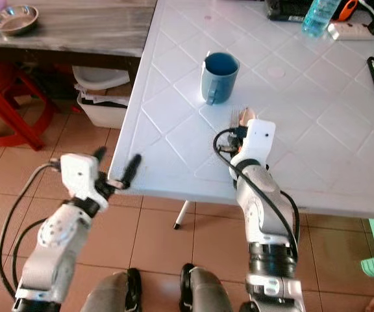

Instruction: Setting the table

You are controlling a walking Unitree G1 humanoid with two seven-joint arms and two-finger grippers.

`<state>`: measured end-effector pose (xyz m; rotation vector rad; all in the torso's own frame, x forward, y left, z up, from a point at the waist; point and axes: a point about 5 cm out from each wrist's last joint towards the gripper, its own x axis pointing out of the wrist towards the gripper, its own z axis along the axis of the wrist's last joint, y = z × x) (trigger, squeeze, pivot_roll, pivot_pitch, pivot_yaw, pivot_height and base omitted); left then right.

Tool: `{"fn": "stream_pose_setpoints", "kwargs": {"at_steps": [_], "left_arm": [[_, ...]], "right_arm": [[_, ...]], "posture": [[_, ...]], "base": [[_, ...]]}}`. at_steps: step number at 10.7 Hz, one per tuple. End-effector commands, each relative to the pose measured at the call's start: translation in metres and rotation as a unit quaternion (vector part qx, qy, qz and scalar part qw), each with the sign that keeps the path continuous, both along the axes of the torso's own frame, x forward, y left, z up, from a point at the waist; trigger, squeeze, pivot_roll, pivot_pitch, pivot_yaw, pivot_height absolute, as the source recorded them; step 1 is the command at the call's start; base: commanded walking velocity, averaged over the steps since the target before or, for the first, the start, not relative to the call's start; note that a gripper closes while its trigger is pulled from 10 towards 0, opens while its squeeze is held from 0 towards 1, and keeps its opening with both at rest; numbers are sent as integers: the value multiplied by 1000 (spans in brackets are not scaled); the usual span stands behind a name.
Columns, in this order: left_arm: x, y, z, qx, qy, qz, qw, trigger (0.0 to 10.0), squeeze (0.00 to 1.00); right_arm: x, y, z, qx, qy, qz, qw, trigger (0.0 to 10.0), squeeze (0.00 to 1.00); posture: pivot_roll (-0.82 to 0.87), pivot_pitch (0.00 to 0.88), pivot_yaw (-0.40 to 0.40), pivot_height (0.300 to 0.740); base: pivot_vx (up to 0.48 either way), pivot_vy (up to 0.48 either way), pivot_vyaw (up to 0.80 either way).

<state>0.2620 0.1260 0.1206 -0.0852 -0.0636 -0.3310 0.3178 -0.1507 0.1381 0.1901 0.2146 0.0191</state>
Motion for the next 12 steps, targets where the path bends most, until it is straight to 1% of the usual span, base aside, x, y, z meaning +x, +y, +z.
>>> {"fn": "stream_pose_setpoints", "kwargs": {"at_steps": [1,3,4,5,6,7,8,9,10,11,12], "left_arm": [[0,6,-4,4,8,14,1000,10000,0],[-1,6,-6,-2,12,18,1000,10000,0],[-7,-3,-10,-2,16,-1,1000,10000,0],[-7,-3,-10,-4,16,0,1000,10000,0],[-3,-3,-7,-14,9,0,1000,10000,0],[-2,-2,-5,-7,1,5,1000,10000,0],[-1,0,-4,-3,-1,14,1000,10000,0],[-1,4,-5,5,-3,30,1000,10000,0],[1,8,-4,15,-6,46,999,10000,0],[3,11,-4,17,-6,56,998,10000,0],[4,15,-4,24,-11,75,997,10000,0]], "right_arm": [[-6,18,-15,10,32,33,999,10000,0],[-7,18,-16,13,26,31,999,10000,0],[-6,18,-13,14,15,26,999,10000,0],[-6,18,-12,9,8,25,1000,10000,0],[-4,18,-7,5,-10,25,1000,10000,0],[-3,19,-5,-4,-18,26,1000,10000,0],[-2,20,-4,-23,-24,29,999,10000,0],[-1,18,-1,-59,-40,10,997,10000,0],[0,20,4,-50,-69,24,996,10000,0],[1,22,6,-44,-71,28,996,10000,0],[1,23,11,-62,-96,40,993,10000,0]], "posture": [[-45,225,-24,740],[-43,221,-19,740],[-45,220,-16,740],[-46,220,-16,740],[-44,216,-19,740],[-41,210,-16,740],[-40,201,-10,740],[-39,193,-8,740],[-39,193,-8,740],[-39,191,-10,740],[-39,191,-11,740]], "base": [[0,480,0],[0,480,0],[0,476,0],[0,480,0],[0,450,0],[281,390,0],[319,360,0],[401,266,0],[401,266,0],[401,262,0],[401,262,0]]}}
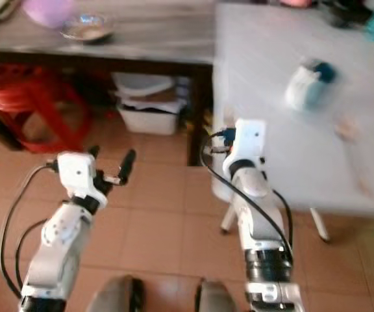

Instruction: Setting the table

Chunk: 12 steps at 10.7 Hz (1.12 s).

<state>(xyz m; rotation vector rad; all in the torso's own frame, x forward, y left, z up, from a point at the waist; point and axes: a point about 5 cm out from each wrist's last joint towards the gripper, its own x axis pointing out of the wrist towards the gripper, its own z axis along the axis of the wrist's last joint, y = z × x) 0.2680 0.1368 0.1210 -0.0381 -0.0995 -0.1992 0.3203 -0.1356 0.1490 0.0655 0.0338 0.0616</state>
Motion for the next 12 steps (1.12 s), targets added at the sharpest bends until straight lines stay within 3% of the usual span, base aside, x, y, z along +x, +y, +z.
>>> {"fn": "stream_pose_setpoints", "kwargs": {"at_steps": [1,2,9,12], "left_arm": [[0,10,-5,8,10,24,1000,10000,0],[0,11,-5,6,10,29,999,10000,0],[5,6,0,13,-7,26,1000,10000,0],[5,0,3,22,-21,15,999,10000,0]], "right_arm": [[0,7,0,4,-2,11,1000,10000,0],[1,5,2,-11,-18,0,1000,10000,0],[1,7,9,21,-45,30,998,10000,0],[6,-6,21,-16,-82,-19,996,10000,0]], "posture": [[-39,191,-11,740],[-36,190,-13,740],[-43,185,-10,740],[-43,185,-13,740]], "base": [[401,266,0],[398,266,0],[404,227,0],[474,0,0]]}}
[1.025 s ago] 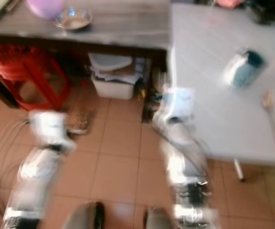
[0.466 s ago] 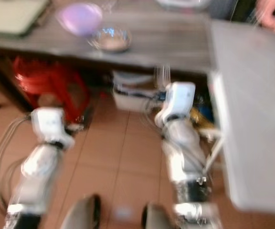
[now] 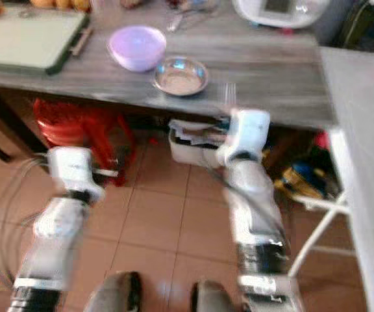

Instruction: Setting the table

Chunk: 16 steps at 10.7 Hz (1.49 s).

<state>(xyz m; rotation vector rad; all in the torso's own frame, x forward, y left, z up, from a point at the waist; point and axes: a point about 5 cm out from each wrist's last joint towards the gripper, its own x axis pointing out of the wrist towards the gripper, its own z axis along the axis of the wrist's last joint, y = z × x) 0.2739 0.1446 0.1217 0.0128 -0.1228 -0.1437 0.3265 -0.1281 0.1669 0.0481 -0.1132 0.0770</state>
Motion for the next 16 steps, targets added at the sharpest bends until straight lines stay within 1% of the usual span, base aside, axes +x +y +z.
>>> {"fn": "stream_pose_setpoints", "kwargs": {"at_steps": [1,2,3,4,5,6,7,8,10,11,13,14,15,16], "left_arm": [[-2,-10,2,-1,-8,-19,1000,10000,0],[-4,-12,2,-12,-8,-26,1000,10000,0],[-7,-15,3,-13,-13,-36,999,10000,0],[-10,-16,3,-32,-10,-39,999,10000,0],[-12,-15,3,-31,-10,-38,999,10000,0],[-14,-14,3,-33,-10,-38,999,10000,0],[-15,-13,3,-32,-9,-37,999,10000,0],[-16,-11,2,-31,-6,-33,999,10000,0],[-20,-7,0,-25,4,-35,999,10000,0],[-20,-7,-1,-23,6,-36,999,10000,0],[-22,-6,-1,-22,9,-37,999,10000,0],[-24,-6,0,-23,10,-40,999,10000,0],[-27,-6,0,-23,14,-46,999,10000,0],[-29,-5,0,-22,16,-46,999,10000,0]], "right_arm": [[1,-21,5,-17,-15,-50,998,10000,0],[2,-27,6,-16,-18,-70,997,10000,0],[2,-32,9,-29,-27,-91,995,10000,0],[1,-35,13,-40,-40,-108,993,10000,0],[1,-38,15,-42,-46,-119,991,10000,0],[1,-44,17,-48,-49,-140,988,10000,0],[1,-46,14,-41,-42,-145,988,10000,0],[6,-54,6,-9,-9,-159,987,10000,0],[15,-62,-2,16,26,-176,984,10000,0],[18,-62,-4,24,37,-179,983,10000,0],[36,-56,-5,32,68,-165,983,10000,0],[42,-52,-4,47,79,-165,982,10000,0],[47,-49,-2,48,81,-165,982,10000,0],[51,-48,-2,62,89,-168,980,10000,0]], "posture": [[-43,186,-13,740],[-42,187,-13,740],[-41,188,-13,740],[-41,188,-12,740],[-39,190,-12,740],[-39,190,-12,740],[-35,195,-10,740],[-31,200,-9,740],[-25,212,-2,740],[-23,212,-2,740],[-9,231,0,740],[-4,240,4,740],[5,249,7,740],[12,257,9,740]], "base": [[454,0,0],[454,0,0],[349,-322,0],[0,0,0],[0,0,0],[0,0,0],[0,0,0],[0,0,0],[0,0,0],[0,0,0],[0,0,0],[0,0,0],[0,0,0],[0,0,0]]}}
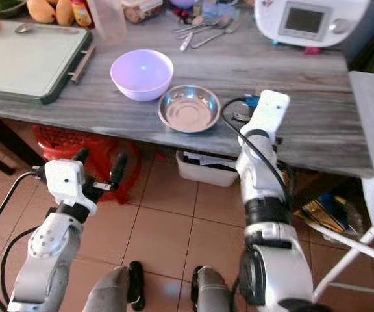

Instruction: Setting the table

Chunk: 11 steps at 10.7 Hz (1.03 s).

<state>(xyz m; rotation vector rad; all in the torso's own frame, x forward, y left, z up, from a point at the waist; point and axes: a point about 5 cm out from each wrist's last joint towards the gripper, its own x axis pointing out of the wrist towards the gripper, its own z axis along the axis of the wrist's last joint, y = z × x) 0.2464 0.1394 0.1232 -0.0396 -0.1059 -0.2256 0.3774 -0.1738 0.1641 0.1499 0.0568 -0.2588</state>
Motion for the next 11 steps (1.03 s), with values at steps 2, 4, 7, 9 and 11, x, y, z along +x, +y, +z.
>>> {"fn": "stream_pose_setpoints", "kwargs": {"at_steps": [2,4,7,9,11], "left_arm": [[-7,4,-2,6,12,-6,1000,10000,0],[-8,3,-1,5,16,-8,1000,10000,0],[-9,3,0,6,20,-12,1000,10000,0],[-9,2,-1,5,21,-12,1000,10000,0],[-9,2,-1,3,21,-12,1000,10000,0]], "right_arm": [[6,-1,0,25,6,-11,1000,10000,0],[11,-1,1,39,7,-13,999,10000,0],[16,4,3,55,9,-12,998,10000,0],[19,11,3,62,15,5,998,10000,0],[21,18,1,62,21,16,998,10000,0]], "posture": [[20,276,12,740],[23,284,14,740],[26,285,13,740],[28,283,8,740],[28,281,4,740]], "base": [[0,0,0],[0,0,0],[0,0,0],[0,0,0],[0,0,0]]}}
